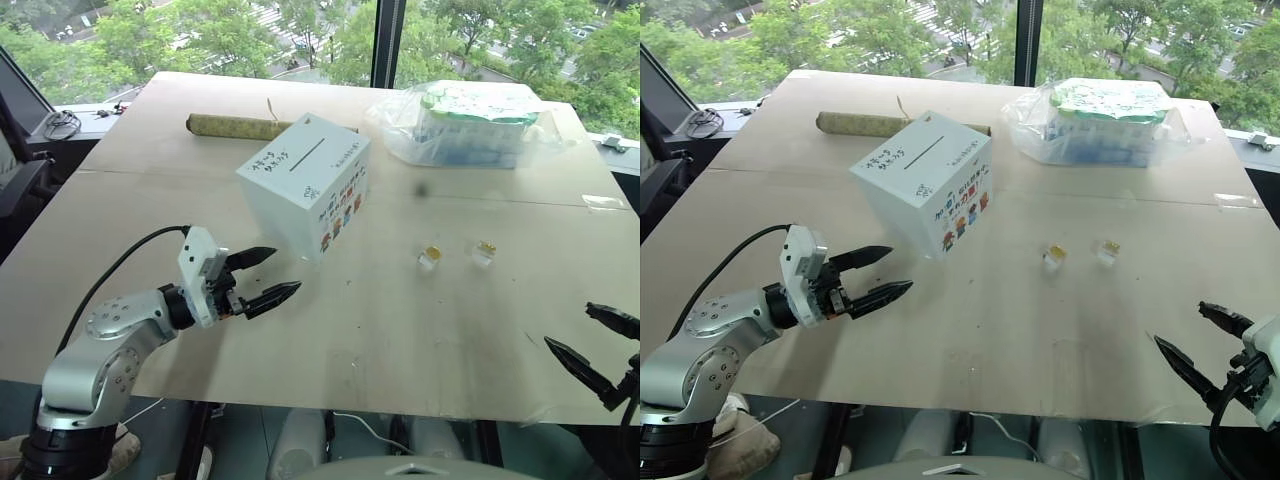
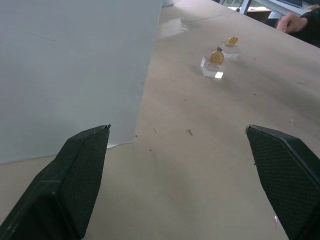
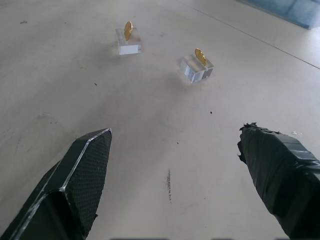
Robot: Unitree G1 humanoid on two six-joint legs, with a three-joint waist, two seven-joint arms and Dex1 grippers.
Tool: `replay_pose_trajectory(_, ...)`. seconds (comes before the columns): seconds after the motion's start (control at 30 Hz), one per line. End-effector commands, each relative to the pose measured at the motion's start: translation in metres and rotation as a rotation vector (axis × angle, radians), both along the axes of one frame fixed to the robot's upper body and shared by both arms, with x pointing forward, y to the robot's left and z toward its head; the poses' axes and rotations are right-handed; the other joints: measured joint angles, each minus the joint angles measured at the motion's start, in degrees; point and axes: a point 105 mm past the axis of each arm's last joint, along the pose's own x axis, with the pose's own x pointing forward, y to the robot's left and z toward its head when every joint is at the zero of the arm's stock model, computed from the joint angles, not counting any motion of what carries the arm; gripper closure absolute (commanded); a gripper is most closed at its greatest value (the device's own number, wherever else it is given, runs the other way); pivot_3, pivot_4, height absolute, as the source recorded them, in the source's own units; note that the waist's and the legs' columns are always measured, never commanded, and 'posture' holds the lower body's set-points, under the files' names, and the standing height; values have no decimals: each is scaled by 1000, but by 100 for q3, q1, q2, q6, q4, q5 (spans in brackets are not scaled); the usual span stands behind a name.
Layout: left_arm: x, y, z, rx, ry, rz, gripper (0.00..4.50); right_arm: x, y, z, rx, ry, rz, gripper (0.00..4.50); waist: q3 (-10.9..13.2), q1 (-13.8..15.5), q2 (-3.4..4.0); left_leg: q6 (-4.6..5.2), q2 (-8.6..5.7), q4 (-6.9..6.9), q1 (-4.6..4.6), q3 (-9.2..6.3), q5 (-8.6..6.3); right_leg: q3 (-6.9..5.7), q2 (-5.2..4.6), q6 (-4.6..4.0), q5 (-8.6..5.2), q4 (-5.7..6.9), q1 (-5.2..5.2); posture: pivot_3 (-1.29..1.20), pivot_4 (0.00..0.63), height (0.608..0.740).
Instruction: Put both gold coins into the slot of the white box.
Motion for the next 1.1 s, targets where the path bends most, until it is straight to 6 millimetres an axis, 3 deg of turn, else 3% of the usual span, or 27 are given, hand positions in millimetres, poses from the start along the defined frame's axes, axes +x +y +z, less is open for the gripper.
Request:
replay_pose_trajectory(0.03,-8,-17,18,1,-58,-124,42,18,9,8,-55,-32,10,107,0,-1,0,0,0,0,0,0,0,0,0,0,0,0,0,0,150,740)
replay_pose_trajectory(0.13,-24,-39,29,0,-71,-318,42,55,22,18,-117,-57,7,107,4,-100,-1,0,8,11,6,19,0,4,9,-3,5,3,-4,0,150,740)
replay_pose_trajectory(0.27,-27,-52,35,13,-108,-399,42,90,32,19,-99,-43,9,107,0,-40,8,1,6,15,7,19,1,19,10,0,14,2,-7,0,150,740)
replay_pose_trajectory(0.37,-27,-59,42,-13,-104,-431,0,116,35,18,-97,-31,-3,899,9,14,13,1,4,10,-11,14,0,18,16,0,13,-4,-17,0,150,740)
replay_pose_trajectory(0.43,-26,-61,46,-23,-112,-440,0,129,40,15,-126,-21,23,1834,11,8,16,4,-3,8,-17,14,-1,22,18,1,13,-10,-20,0,150,740)
replay_pose_trajectory(0.57,-23,-63,51,-21,-138,-442,0,153,39,7,-131,16,16,1834,13,-7,19,11,-5,8,-19,20,-6,31,19,4,13,-17,-20,0,150,740)
replay_pose_trajectory(0.63,-20,-62,52,-20,-146,-439,0,158,39,2,-156,42,37,2275,14,-7,20,11,-5,7,-20,20,-6,30,20,4,13,-17,-21,0,150,740)
replay_pose_trajectory(1.1,-18,-61,46,-25,-151,-432,0,165,35,-4,-166,78,71,2275,15,-10,22,10,-3,8,-18,21,-5,29,22,5,13,-15,-21,0,150,740)
